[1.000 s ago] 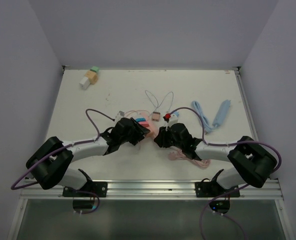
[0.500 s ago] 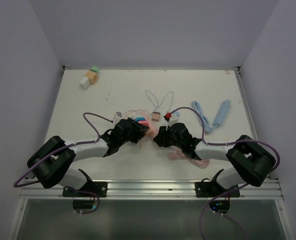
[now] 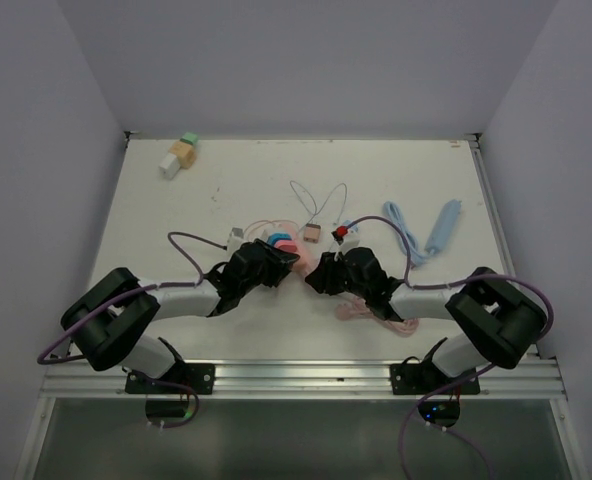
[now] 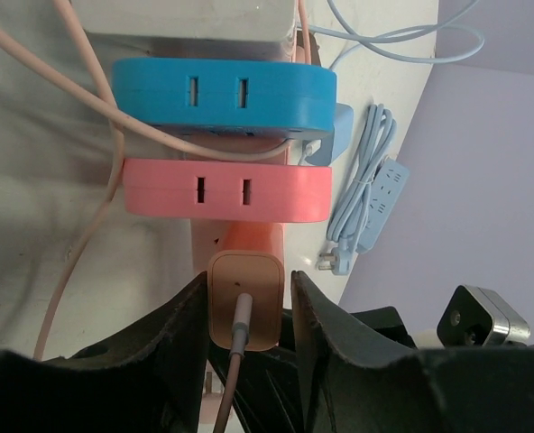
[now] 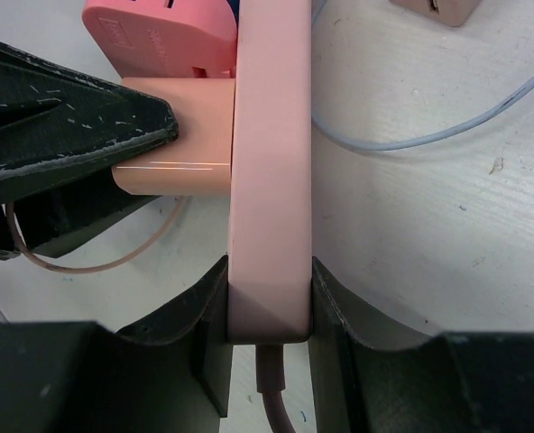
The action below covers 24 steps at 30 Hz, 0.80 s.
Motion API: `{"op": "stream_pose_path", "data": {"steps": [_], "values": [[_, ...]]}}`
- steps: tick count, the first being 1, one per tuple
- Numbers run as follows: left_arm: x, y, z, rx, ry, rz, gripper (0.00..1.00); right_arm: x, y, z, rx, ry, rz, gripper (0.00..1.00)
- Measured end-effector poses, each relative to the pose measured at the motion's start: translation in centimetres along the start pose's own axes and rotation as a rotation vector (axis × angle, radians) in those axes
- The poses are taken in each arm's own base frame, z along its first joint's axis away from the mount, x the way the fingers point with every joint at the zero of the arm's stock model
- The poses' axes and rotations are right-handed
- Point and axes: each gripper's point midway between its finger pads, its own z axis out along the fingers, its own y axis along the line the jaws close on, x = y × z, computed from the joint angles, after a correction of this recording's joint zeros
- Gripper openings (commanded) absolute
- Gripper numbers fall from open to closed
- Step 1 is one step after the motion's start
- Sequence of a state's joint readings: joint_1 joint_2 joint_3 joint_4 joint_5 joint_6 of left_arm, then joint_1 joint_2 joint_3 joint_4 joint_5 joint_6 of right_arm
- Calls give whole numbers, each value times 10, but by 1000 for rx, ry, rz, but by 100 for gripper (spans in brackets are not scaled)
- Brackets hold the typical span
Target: Pull the plug off the socket
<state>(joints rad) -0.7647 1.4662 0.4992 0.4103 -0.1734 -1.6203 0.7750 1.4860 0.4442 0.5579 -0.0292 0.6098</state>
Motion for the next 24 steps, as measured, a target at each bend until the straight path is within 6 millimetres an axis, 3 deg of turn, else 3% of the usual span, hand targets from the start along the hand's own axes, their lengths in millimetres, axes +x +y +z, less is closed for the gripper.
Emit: {"op": "stream_pose_path", "data": {"steps": [4,14,24], "values": [[-1,1,1,1,-8,-3,35,0,0,0,-7,1,17,0],[-2,2,1,-2,-22,-7,0,-1,0,2,-6,-5,23,0],[-9,3,-7,-28,-64,2,0,-3,1,8,4,5,50,0]]}}
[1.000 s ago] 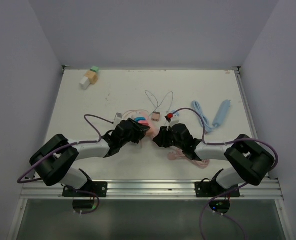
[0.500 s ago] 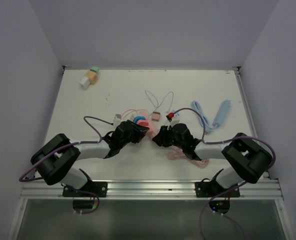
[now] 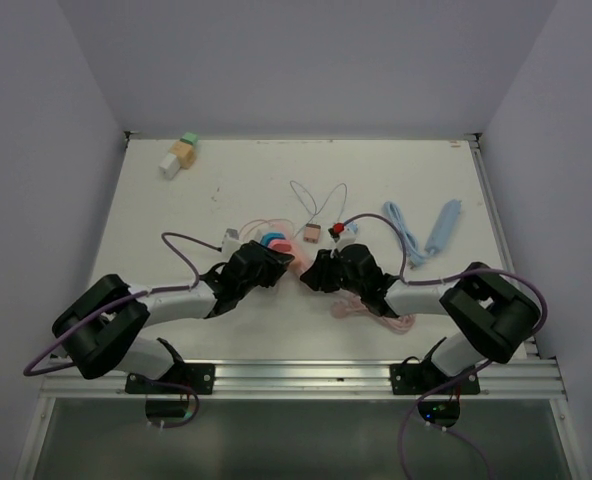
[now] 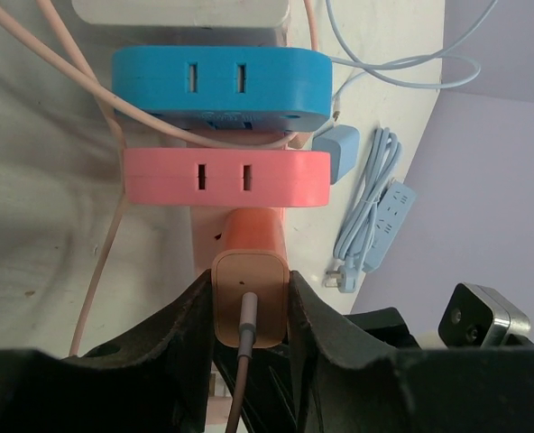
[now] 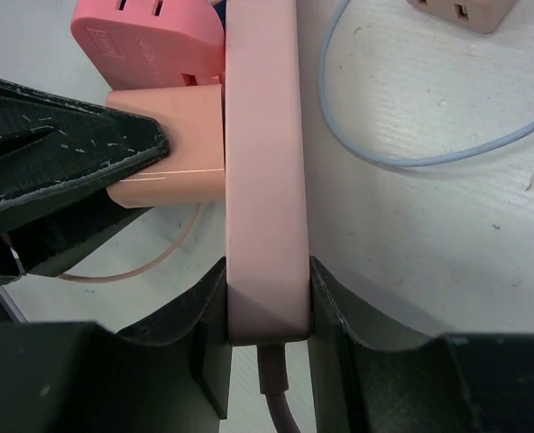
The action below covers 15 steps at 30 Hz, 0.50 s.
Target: Pull the plug off the socket
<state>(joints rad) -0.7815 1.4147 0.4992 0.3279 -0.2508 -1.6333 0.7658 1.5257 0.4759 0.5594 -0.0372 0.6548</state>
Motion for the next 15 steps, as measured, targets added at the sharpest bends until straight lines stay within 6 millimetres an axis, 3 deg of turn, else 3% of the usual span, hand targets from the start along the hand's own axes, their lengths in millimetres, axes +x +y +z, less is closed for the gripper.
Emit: {"op": "stream_pose_path", "data": {"steps": [15], "values": [[-22,3,-5,-63,-99,-11,0,-4,9,20,32,53,42,0]]}}
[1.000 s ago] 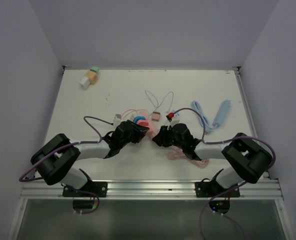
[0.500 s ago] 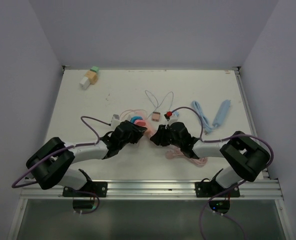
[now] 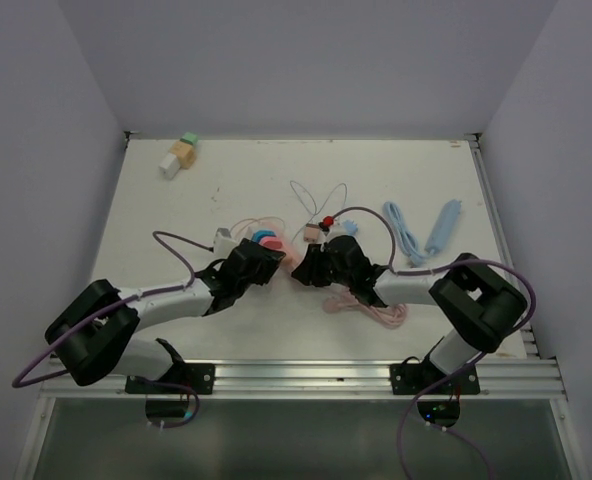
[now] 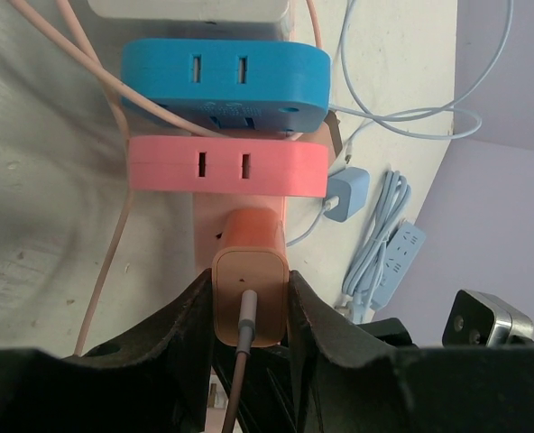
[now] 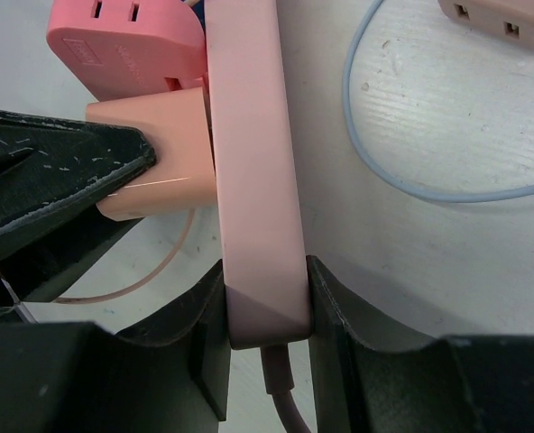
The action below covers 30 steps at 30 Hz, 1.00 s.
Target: Pull the plug off the socket
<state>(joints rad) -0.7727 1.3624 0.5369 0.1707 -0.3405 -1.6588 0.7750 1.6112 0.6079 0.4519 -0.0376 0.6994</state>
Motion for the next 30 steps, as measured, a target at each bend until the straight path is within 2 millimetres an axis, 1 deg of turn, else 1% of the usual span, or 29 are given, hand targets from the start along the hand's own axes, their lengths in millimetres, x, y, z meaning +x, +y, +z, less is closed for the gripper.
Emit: {"op": "stream_pose_path", "data": {"steps": [6,11,12,14,16,18,19,24,28,30], "values": [[-7,2,-6,-26,-17,-3,0,3,4,4,-5,25,19,0],[-13,3,-7,-43,-21,-9,0,2,6,8,-4,29,37,0],[-14,1,-8,-42,-21,-12,0,2,3,8,11,24,36,0],[-17,-14,-15,-4,-22,-28,0,-5,-17,12,96,-15,43,0],[-20,-36,-22,50,-23,-48,0,-12,-38,13,175,-47,71,0],[-23,-52,-27,88,-24,-62,0,-21,-48,12,220,-81,87,0],[-23,-56,-29,98,-24,-66,0,-22,-51,12,231,-88,92,0],[-23,-56,-30,99,-11,-56,0,-24,-51,12,233,-97,91,0],[-17,-52,-32,96,24,8,0,-24,-51,11,214,-96,87,0],[-18,-50,-34,98,33,50,0,-25,-52,10,199,-92,80,0]]}}
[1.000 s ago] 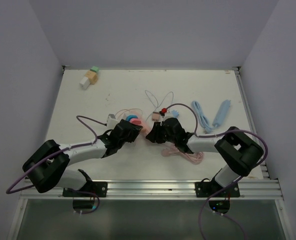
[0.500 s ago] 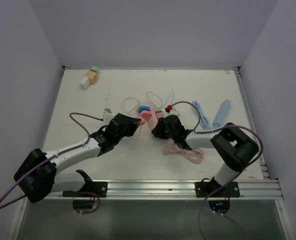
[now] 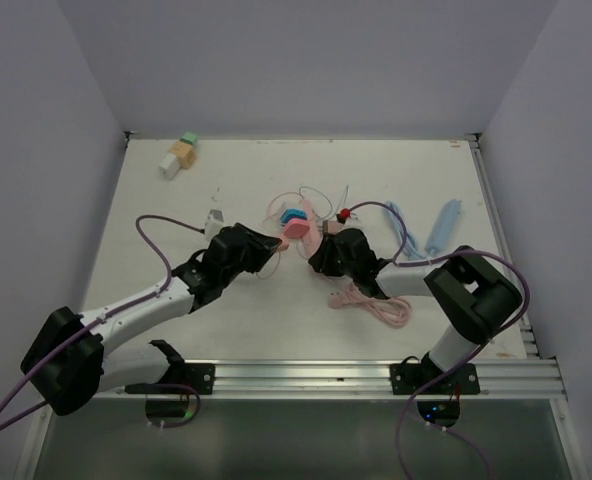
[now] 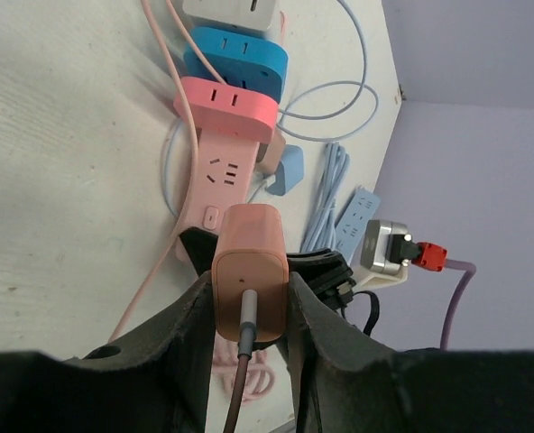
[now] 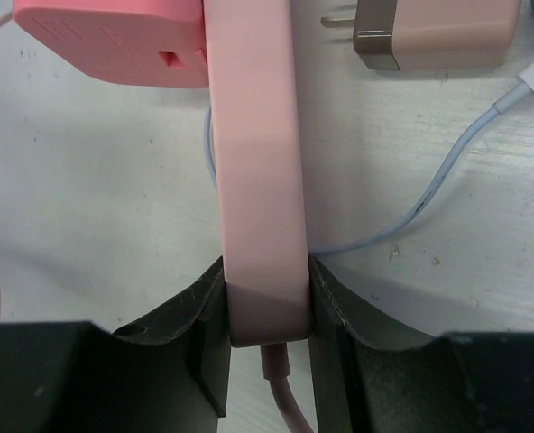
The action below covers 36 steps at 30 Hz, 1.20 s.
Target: Pull the plug off the socket
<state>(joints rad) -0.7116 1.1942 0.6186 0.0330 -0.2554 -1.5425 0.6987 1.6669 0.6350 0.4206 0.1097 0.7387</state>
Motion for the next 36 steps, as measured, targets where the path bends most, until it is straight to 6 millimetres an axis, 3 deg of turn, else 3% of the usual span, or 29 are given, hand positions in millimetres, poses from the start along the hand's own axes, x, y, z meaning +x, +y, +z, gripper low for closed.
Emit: {"op": "stream_pose_path", "data": {"steps": [3,8,11,16,20,25,27,36], "values": [[-16,8,-4,-7,-18,65,0,-1,-4,-4,-16,11,-32,0],[-76,45,2,-143,-152,216,0,2,-9,-16,-40,27,-87,0],[-96,61,11,-232,-182,333,0,6,-11,-23,-54,33,-119,0],[-108,72,35,-296,-163,510,3,10,-10,-27,-81,50,-151,0],[-119,76,52,-308,-156,583,14,13,-8,-29,-107,67,-172,0],[-129,64,76,-288,-145,654,24,16,-4,-30,-133,84,-192,0],[-128,61,80,-272,-134,684,36,17,-3,-31,-141,89,-197,0],[-126,61,76,-252,-97,807,60,22,1,-32,-172,110,-208,0]]}}
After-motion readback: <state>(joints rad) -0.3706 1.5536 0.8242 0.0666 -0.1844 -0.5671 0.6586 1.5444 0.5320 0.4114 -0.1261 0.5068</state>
